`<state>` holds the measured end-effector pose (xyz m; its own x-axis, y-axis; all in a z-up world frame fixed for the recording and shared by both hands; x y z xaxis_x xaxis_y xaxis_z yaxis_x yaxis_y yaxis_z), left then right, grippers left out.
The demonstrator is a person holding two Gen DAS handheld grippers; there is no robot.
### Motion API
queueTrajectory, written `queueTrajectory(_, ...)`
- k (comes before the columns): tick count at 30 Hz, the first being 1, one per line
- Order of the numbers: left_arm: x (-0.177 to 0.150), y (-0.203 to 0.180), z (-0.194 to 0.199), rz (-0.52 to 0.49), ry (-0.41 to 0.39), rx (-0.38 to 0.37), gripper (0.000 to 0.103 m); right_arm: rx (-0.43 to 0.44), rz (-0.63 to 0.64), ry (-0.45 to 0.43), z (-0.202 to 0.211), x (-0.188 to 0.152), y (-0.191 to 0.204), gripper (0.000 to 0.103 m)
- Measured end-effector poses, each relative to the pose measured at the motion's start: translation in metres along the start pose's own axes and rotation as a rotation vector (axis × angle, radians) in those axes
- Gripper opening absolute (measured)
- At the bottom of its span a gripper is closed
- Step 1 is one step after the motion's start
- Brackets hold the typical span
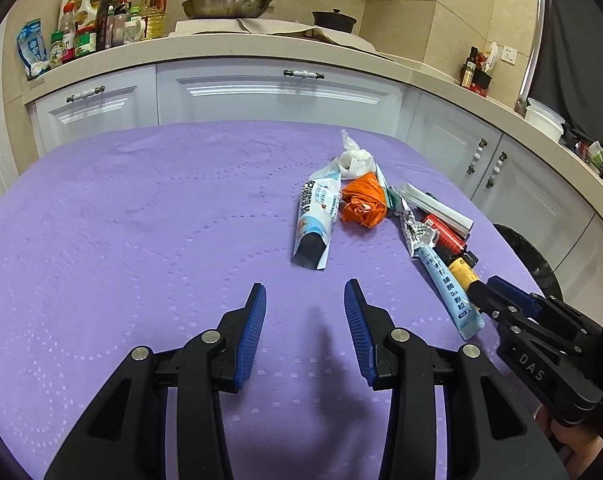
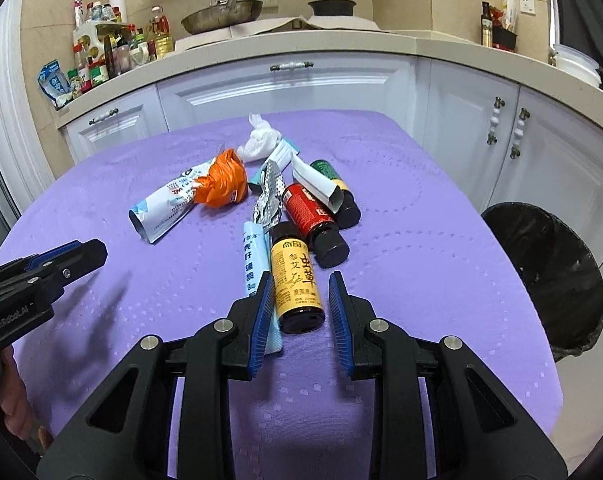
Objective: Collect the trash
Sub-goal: 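Grasp the yellow-labelled bottle with the right gripper while the left grasps the blue tube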
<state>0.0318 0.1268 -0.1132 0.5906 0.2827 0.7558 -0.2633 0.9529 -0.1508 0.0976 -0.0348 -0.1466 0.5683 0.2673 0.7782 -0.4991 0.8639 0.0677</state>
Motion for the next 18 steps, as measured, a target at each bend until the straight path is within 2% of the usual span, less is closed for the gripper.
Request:
queueTrajectory(8, -0.001, -0.008, -0.002, -0.011, 0.01, -0.019, 0.041, 0.012, 0.009, 0.018, -0.005, 0.0, 0.001, 0.025)
queueTrajectory(18, -0.003, -0.031, -0.004, -0.037, 0.021, -0.05, 0.044, 0.0, 0.025, -0.044, 0.017, -0.002, -0.003, 0.024)
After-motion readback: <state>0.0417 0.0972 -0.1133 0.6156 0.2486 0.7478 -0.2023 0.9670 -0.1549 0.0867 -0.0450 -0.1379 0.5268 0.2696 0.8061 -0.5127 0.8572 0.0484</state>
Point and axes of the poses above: each gripper's, at about its wrist camera, not at the fingertips, and z roughly against the way its jaws point, y to its left, x to its top, the point moved 5 cm from there along -z, roughly the way its jaws point, and after that the axes turned 1 degree about -y, right-handed, at the moved point
